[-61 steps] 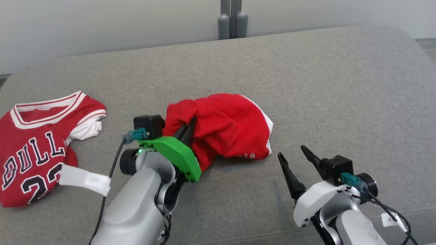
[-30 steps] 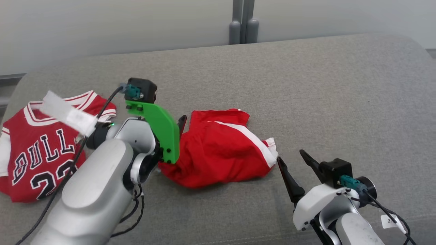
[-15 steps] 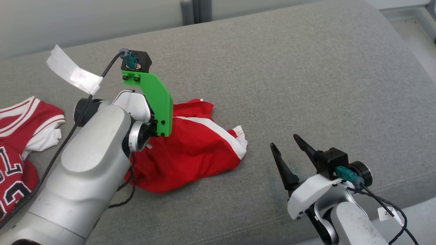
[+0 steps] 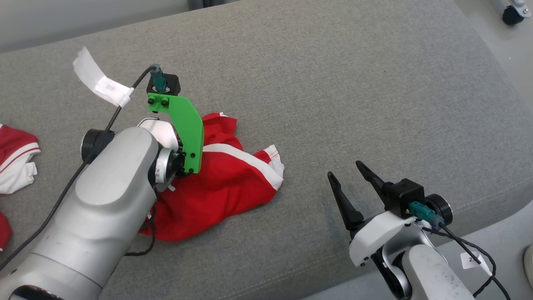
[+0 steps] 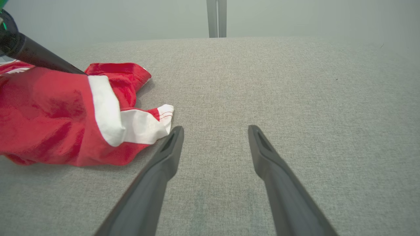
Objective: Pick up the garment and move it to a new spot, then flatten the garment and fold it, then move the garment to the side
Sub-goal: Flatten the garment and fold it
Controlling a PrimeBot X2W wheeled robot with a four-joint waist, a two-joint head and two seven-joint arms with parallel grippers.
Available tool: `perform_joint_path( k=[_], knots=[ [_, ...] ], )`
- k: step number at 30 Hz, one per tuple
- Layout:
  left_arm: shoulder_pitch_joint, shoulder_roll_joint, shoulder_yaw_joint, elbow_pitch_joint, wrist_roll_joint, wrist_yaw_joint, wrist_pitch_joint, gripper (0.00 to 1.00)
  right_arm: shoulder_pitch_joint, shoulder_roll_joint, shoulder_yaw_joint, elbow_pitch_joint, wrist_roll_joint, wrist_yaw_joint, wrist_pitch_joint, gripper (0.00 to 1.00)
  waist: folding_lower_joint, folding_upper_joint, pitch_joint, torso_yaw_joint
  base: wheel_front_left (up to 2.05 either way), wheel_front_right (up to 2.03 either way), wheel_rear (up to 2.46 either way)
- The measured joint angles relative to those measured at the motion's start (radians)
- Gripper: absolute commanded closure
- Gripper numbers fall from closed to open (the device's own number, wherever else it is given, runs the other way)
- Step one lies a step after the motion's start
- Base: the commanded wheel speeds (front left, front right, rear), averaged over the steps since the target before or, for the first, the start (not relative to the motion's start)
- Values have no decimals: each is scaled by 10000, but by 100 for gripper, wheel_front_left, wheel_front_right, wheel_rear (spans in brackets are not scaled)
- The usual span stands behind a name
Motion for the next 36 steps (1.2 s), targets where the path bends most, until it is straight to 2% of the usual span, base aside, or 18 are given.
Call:
perform_joint_path(
  k=[2, 3, 4, 5, 6, 7, 9, 13, 14, 18, 27, 32, 36],
  knots=[
    [41, -8, -69, -107, -27, 33, 297, 0, 0, -4, -65, 33, 0, -2, 0, 0, 0, 0, -20, 66, 0, 0, 0],
    [81, 2, -125, -161, -42, 38, 407, 9, 0, -4, -67, 56, -2, 0, 0, 0, 0, 0, -41, 100, 0, 0, 0],
    [128, 17, -163, -230, -44, 40, 453, 48, 0, -2, -61, 73, -2, 0, 0, 0, 0, 0, -65, 131, 0, 0, 0],
    [163, 29, -176, -282, -65, 33, 495, 62, 0, 0, -48, 79, -2, 0, 2, 0, 0, 0, -88, 159, 0, 0, 0],
    [196, 33, -188, -341, -109, -40, 506, 95, -1, 0, -35, 84, -2, 0, 2, 0, 0, 0, -107, 188, 0, 0, 0],
    [243, 31, -201, -428, -142, -94, 458, 100, -3, 0, -25, 92, -2, 0, 2, 0, 0, 0, -124, 217, 0, 0, 0],
    [312, 21, -215, -591, -136, -136, 178, 100, -17, 0, 10, 111, -6, 0, 6, 0, 0, 0, -157, 273, 0, 0, 0],
    [314, -75, 56, -853, 50, -192, -1248, 100, -54, 2, 82, 148, -6, 0, 15, 0, 0, 0, -250, 358, 0, 0, 0],
    [314, -75, 56, -853, 50, -192, -1248, 100, -54, 2, 82, 148, -6, 0, 15, 0, 0, 0, -250, 358, 0, 0, 0],
    [158, -382, 497, -880, 73, -238, -2849, 100, -52, 0, 121, 215, -6, 0, 31, 0, 0, 0, -386, 412, 0, 0, 0],
    [-563, -1262, 1223, -1032, 263, -754, -6293, 100, 72, 2, -46, 291, -69, -2, 144, 0, 0, 0, -772, 628, 0, 0, 0],
    [-790, -1574, 1492, -1459, 205, -1014, -7478, 100, 197, 0, -232, 213, -104, -2, 196, 0, 0, 0, -910, 898, 0, 0, 0],
    [-516, -1492, 1503, -1925, 211, -1024, -7963, 100, 259, 0, -454, 127, -144, 0, 219, 0, 0, 0, -956, 1218, 0, 0, 0]
  ],
)
